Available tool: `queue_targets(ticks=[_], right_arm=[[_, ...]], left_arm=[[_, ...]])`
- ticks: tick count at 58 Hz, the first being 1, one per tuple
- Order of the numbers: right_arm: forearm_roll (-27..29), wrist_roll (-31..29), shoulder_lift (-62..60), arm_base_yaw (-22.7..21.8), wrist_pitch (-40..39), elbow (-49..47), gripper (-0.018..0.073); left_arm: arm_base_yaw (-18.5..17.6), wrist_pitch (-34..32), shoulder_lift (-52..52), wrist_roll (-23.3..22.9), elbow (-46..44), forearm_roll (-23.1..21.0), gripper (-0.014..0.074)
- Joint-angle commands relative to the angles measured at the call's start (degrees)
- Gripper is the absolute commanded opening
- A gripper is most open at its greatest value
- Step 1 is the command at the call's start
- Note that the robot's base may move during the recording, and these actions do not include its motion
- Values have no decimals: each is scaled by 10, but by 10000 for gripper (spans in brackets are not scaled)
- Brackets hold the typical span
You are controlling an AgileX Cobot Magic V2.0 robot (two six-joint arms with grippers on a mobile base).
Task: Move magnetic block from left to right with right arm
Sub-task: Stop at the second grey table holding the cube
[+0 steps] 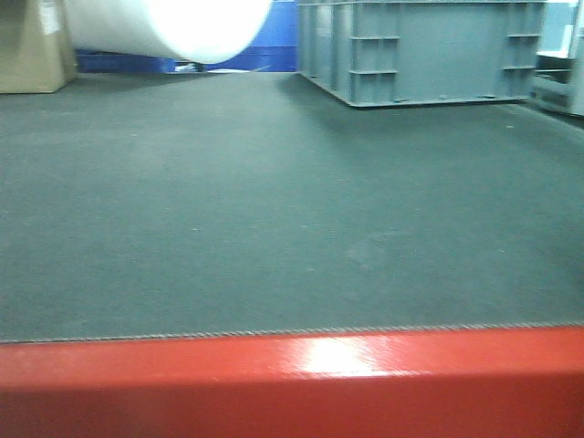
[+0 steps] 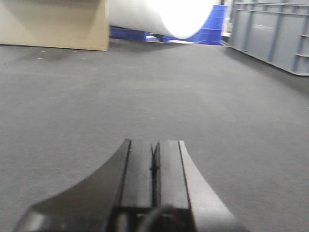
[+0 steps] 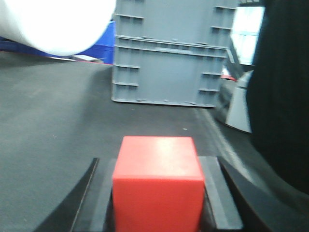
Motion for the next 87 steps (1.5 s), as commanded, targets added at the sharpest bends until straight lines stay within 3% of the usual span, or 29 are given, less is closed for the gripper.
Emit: queue_targets(ticks=[1, 87], right_arm=[[-7, -3, 6, -3, -52, -17, 276], [-7, -3, 6, -3, -52, -17, 276]], left_arm=[[-2, -46, -4, -1, 4, -2, -117], [-2, -46, -4, -1, 4, -2, -117]])
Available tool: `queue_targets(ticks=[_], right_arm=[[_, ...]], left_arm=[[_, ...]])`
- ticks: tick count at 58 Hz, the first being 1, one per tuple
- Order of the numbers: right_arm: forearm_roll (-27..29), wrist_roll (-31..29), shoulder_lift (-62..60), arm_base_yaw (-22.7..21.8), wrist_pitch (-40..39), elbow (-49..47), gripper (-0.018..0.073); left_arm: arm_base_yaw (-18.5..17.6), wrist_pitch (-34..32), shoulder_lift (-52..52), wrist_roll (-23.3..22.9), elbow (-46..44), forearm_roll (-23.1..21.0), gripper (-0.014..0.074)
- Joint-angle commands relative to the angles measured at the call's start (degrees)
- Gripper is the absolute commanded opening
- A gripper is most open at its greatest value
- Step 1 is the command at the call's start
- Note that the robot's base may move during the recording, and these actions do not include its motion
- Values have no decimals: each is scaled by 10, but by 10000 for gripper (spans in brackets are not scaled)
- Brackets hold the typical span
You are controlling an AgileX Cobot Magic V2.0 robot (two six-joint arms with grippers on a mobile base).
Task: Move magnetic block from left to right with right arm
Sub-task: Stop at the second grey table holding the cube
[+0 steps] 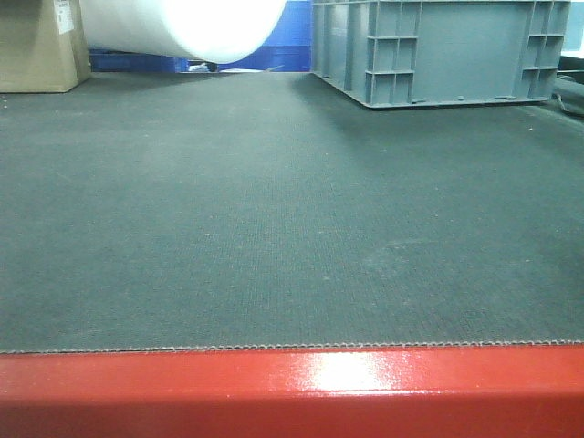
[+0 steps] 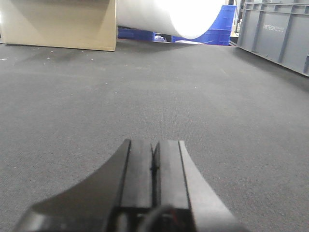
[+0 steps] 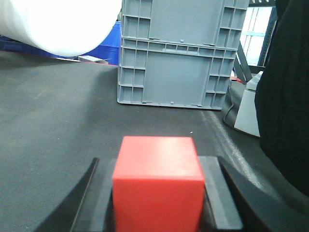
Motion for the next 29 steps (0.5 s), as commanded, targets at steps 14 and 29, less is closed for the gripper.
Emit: queue_targets(ticks=[14, 29], right_arm=[[-7, -3, 6, -3, -57, -17, 276], [8, -2, 14, -1, -1, -44, 276]], left_arm=[[-2, -46, -4, -1, 4, -2, -117], [-2, -46, -4, -1, 4, -2, -117]])
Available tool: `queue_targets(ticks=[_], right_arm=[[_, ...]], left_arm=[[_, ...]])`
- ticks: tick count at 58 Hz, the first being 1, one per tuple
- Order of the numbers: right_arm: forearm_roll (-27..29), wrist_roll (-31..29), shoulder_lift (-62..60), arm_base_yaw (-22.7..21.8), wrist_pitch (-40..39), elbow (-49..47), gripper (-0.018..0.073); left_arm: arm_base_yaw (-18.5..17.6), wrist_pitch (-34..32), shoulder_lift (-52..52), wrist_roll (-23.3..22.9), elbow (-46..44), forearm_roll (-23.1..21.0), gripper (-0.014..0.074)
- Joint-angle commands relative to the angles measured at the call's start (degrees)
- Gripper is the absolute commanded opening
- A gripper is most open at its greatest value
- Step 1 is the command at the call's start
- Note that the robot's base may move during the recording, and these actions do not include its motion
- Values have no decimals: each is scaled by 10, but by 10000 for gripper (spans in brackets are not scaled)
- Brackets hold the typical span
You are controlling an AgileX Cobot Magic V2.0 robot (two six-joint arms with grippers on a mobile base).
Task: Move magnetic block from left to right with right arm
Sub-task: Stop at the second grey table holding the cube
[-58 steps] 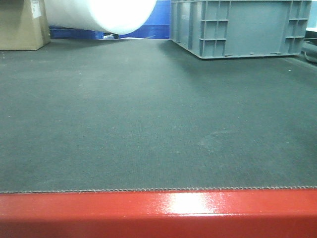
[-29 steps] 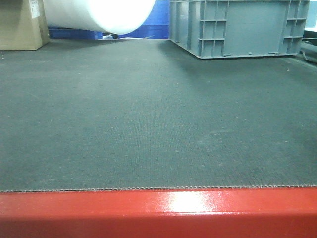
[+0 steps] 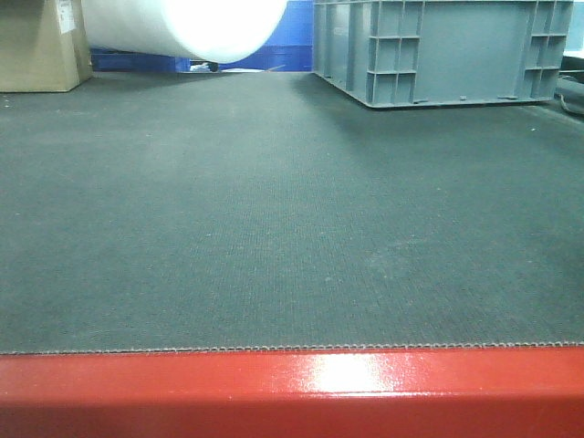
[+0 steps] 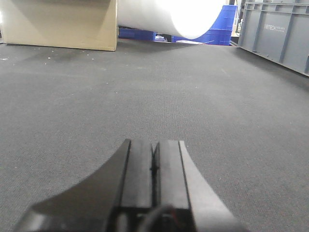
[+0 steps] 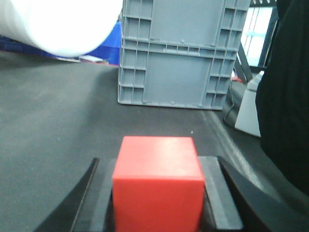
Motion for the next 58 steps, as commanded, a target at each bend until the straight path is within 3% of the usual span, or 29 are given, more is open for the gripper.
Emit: queue_targets(ticks=[1, 17, 28, 39, 51, 58], right_arm=[[14, -2, 15, -1, -9, -42, 276], [140, -2, 131, -1, 170, -160, 276], [145, -2, 258, -1, 315, -230, 276], [142, -2, 381, 5, 393, -272, 276], [128, 0, 519, 99, 468, -365, 276], [126, 68, 599, 159, 509, -432, 276]], left_arm=[[-2, -46, -4, -1, 4, -2, -117], [-2, -46, -4, -1, 4, -2, -117], [-2, -46, -4, -1, 4, -2, -117], [-2, -46, -4, -1, 4, -2, -117], [-2, -46, -4, -1, 4, -2, -117], [-2, -46, -4, -1, 4, -2, -117]])
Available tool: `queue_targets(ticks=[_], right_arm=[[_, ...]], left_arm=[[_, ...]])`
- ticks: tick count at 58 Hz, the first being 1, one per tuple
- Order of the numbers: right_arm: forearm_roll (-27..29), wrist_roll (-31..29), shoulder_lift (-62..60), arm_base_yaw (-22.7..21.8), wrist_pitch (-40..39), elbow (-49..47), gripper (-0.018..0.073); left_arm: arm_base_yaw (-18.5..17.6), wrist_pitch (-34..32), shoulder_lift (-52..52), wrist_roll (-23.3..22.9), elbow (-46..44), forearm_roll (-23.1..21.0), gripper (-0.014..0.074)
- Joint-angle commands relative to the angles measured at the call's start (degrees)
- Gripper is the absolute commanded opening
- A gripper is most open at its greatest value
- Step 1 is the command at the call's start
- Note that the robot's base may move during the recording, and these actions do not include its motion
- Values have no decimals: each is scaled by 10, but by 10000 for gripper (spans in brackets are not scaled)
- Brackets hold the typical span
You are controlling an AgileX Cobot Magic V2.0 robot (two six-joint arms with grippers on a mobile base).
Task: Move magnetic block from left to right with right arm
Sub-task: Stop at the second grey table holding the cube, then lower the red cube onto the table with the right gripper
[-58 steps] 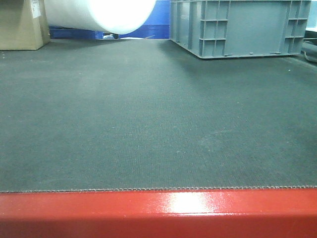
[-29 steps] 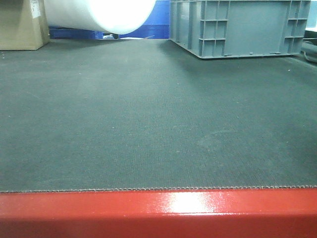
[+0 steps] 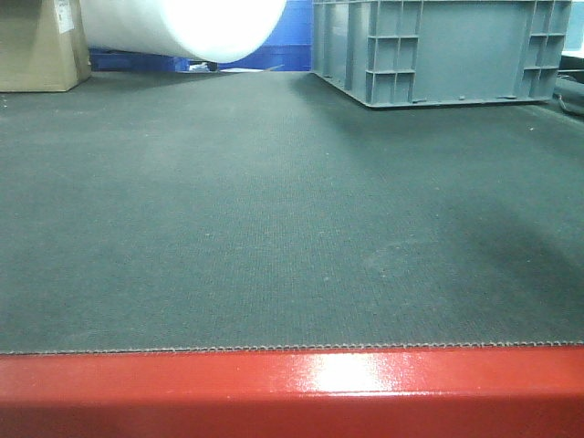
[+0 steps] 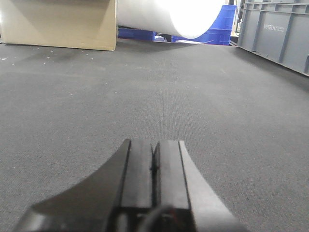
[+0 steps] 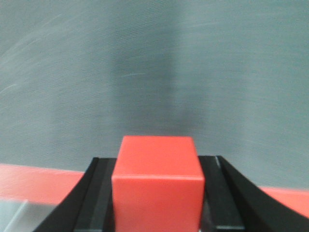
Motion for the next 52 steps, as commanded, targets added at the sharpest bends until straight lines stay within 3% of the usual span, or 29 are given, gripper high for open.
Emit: queue_targets(ticks=[1, 9, 15, 34, 52], right_arm=[[-6, 59, 39, 41, 14, -67, 276], [-53, 214, 123, 100, 50, -148, 276], [-85, 263, 175, 139, 64, -208, 276], [-67, 265, 300, 242, 107, -362, 276], [-38, 265, 391, 278, 163, -452, 276]], left_arm=[[-2, -46, -4, -1, 4, -2, -117], [-2, -46, -4, -1, 4, -2, -117], [-2, -46, -4, -1, 4, -2, -117], [-2, -46, -4, -1, 4, -2, -117], [-2, -46, -4, -1, 4, -2, -117]])
